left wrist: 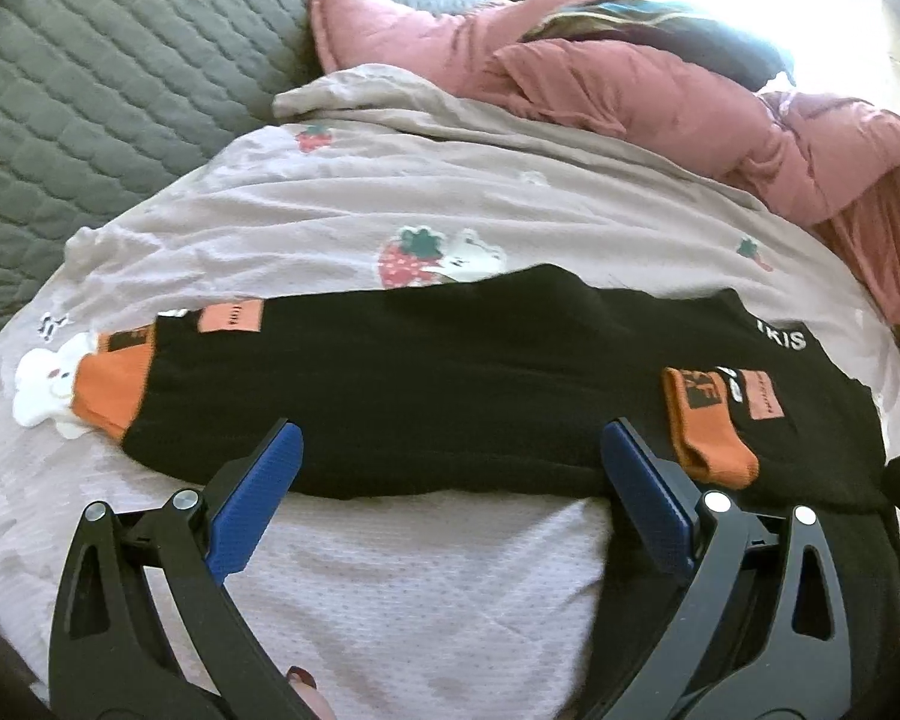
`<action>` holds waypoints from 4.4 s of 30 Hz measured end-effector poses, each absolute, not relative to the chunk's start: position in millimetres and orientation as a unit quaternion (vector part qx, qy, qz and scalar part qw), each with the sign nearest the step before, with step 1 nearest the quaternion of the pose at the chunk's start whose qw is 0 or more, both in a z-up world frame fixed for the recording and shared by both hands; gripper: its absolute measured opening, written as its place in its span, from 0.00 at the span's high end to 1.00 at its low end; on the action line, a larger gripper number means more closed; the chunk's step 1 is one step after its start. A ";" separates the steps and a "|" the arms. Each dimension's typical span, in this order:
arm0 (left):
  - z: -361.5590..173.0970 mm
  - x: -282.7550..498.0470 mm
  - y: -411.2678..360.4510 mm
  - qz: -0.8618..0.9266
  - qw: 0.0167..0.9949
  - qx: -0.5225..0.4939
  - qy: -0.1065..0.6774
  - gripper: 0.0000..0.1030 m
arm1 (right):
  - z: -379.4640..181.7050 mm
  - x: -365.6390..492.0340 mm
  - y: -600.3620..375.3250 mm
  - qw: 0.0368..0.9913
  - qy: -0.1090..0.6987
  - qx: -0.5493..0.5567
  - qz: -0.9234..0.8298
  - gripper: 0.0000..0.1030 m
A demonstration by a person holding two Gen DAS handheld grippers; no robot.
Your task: Fold small clothes
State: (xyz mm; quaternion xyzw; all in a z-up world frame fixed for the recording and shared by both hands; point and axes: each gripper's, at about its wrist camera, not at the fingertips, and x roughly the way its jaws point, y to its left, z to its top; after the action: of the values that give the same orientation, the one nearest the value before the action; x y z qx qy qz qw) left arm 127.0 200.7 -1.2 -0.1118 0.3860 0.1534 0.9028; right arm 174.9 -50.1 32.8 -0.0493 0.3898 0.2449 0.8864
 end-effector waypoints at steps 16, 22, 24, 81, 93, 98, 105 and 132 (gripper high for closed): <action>-3.2 109.1 252.7 0.234 0.884 -0.138 0.381 0.09 | 34.9 168.5 16.5 0.867 0.387 -0.071 0.305 0.05; -3.8 102.2 268.0 0.259 0.878 -0.149 0.375 0.09 | 34.6 167.5 35.5 0.863 0.384 -0.078 0.320 0.05; -4.4 99.4 275.0 0.267 0.875 -0.155 0.373 0.09 | 34.9 167.9 41.9 0.862 0.381 -0.083 0.323 0.05; 60.1 96.0 213.3 0.087 0.950 -0.198 0.224 0.95 | 23.3 181.2 -96.3 0.889 0.391 0.025 0.238 0.05; 68.8 124.7 112.5 0.006 0.956 -0.150 0.252 0.95 | 24.8 177.3 -171.0 0.899 0.382 0.077 0.201 0.05; 64.0 135.9 75.8 -0.022 0.954 -0.134 0.266 0.95 | 22.0 176.7 -192.7 0.900 0.382 0.090 0.191 0.05; 39.8 153.2 30.9 -0.063 0.945 -0.111 0.302 0.95 | 19.9 177.2 -217.5 0.902 0.381 0.103 0.173 0.05; 10.5 171.8 93.9 0.051 0.944 -0.101 0.311 0.71 | -15.6 179.8 -161.8 0.862 0.447 0.079 0.225 0.05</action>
State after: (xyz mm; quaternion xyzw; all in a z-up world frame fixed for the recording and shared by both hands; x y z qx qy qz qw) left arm 171.8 93.9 10.5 -0.1011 0.3109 0.0512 0.9436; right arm 179.8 -161.8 -15.7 0.0793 0.4466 0.2251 0.8623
